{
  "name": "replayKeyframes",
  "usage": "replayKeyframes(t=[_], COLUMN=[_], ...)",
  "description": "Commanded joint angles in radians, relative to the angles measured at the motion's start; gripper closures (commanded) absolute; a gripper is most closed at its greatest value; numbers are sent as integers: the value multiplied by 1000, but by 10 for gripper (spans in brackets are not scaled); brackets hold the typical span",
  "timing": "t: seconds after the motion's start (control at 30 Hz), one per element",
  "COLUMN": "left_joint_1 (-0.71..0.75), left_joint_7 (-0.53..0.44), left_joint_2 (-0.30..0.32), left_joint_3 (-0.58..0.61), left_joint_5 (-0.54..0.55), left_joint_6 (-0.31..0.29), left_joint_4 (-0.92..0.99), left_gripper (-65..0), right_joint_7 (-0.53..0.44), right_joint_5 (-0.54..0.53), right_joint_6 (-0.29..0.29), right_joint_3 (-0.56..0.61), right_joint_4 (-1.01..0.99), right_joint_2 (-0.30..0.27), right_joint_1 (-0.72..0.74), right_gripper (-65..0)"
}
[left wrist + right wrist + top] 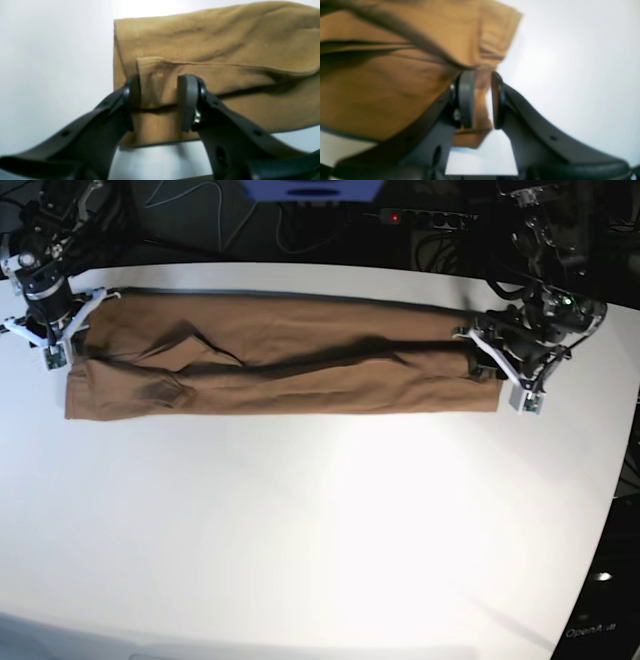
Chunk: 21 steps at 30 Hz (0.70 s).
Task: Fold the T-shirt properly
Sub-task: 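Lower the hem onto the folded edge and open the right gripper, then regrasp the shirt end with the right gripper and adjust its position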
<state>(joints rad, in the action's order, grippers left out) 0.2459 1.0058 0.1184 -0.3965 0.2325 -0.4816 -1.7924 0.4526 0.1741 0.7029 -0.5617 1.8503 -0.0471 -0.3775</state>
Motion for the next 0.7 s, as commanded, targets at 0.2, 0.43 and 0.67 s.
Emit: replayKeyframes(t=[0.2, 0.43, 0.67], left_joint_1=[-7, -9, -10], left_joint_7=[-18, -18, -18], left_joint_2=[7, 7, 7], left_joint_3=[-3, -3, -3], left_joint_5=[8, 8, 8], left_joint_6=[1, 1, 2], left_joint_4=[-20, -11, -10], left_gripper=[-236, -236, -236], right_joint_7=[68, 272, 503], right_joint_5=[-15, -132, -423], right_joint_6=[-5, -5, -5], right_joint_3=[1, 90, 88], right_joint_4=[36, 82, 76], right_joint_2=[-38, -142, -274], right_joint_1=[45, 71, 130], right_gripper=[-133, -133, -141])
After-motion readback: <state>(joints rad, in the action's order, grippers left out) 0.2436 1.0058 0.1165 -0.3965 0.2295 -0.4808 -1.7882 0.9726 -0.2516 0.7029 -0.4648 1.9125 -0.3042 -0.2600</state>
